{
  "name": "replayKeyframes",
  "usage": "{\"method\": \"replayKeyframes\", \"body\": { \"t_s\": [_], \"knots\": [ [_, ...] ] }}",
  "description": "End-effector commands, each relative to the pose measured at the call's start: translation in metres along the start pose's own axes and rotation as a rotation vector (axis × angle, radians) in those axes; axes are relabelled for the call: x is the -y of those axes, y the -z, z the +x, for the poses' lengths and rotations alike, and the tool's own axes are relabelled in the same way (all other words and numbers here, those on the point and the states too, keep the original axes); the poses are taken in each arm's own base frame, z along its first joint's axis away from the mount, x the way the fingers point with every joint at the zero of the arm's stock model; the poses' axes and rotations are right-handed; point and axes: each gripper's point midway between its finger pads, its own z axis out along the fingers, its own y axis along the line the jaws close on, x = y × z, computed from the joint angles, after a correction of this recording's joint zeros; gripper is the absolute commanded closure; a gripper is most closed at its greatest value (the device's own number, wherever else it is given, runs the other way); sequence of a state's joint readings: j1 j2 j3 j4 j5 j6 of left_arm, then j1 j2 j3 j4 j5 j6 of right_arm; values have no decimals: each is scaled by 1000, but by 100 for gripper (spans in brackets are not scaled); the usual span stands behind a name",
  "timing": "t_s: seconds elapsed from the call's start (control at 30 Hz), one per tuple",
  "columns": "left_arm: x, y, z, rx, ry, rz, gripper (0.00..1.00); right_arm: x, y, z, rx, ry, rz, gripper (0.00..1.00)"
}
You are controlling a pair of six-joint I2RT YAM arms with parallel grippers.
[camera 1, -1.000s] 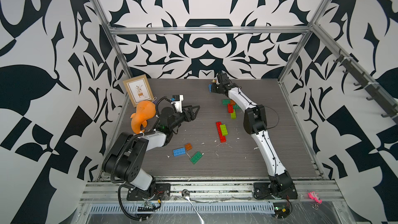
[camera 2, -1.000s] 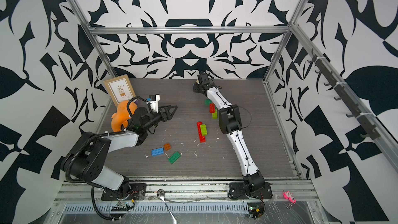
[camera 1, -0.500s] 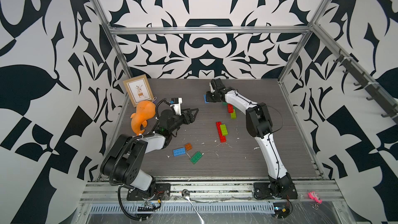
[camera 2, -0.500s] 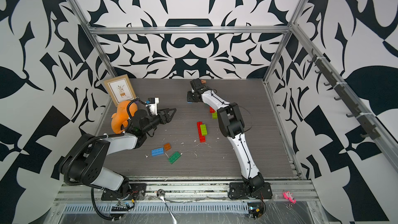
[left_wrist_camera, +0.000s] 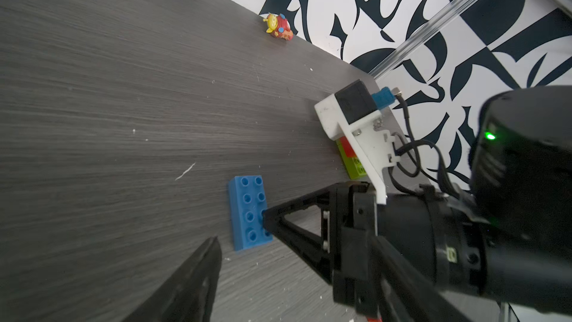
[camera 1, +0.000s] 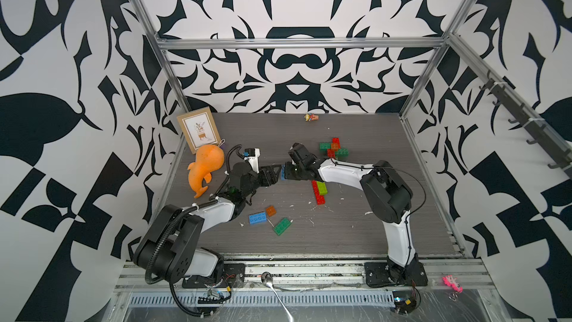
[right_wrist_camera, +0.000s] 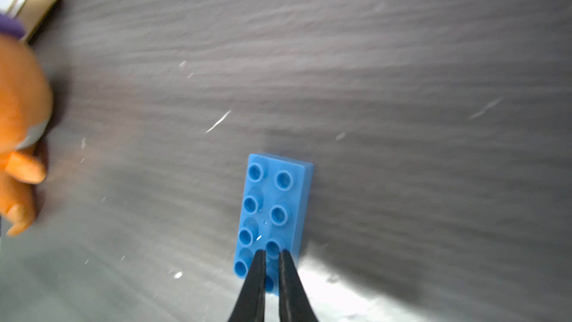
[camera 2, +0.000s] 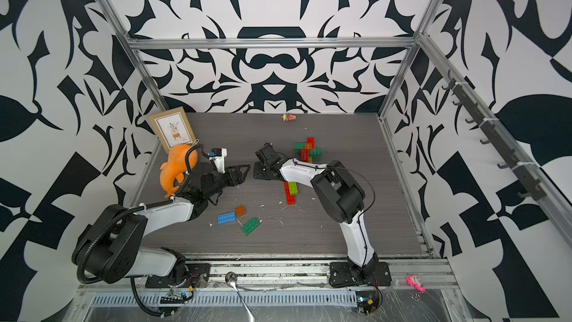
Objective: Assemble a small pinwheel with lego
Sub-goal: Move the lego brick at the center of the board, then pick up the lego brick from the center of the board.
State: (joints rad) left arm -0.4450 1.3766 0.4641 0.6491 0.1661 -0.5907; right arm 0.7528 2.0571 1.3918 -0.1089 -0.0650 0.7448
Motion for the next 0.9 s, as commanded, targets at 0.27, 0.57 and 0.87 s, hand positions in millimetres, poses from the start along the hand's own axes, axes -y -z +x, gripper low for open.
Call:
{"method": "replayKeyframes", "body": {
  "t_s": [0.27,0.57,0.87],
  "knots": [
    [-1,34,51,-161,-158,-215,16,-23,98,-72,205,-8,-120,66],
    [-7,0,83,-348,-330,-254,16,27,199,-41,321,29,-101,32],
    [-27,-39,89,-391,-365,-350,18,56,263,10,340,78,-98,23]
  ]
}}
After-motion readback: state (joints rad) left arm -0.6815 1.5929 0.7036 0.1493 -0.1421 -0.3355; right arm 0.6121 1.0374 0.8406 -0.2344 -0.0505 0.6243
